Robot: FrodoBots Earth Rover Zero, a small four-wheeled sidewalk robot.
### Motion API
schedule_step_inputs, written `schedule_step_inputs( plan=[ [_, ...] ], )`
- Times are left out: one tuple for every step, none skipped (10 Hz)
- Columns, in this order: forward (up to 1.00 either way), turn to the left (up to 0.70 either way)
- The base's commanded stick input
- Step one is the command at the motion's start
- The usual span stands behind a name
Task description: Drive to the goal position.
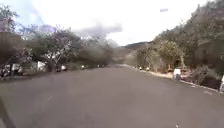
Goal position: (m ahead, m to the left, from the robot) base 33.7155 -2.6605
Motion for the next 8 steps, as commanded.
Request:
schedule_step_inputs(
  plan=[
    [1.0, 0.0],
    [1.0, 0.0],
    [1.0, 0.0],
    [1.0, 0.0],
    [1.0, 0.0],
    [1.0, 0.0],
    [1.0, 0.0],
    [1.0, 0.0]
  ],
)
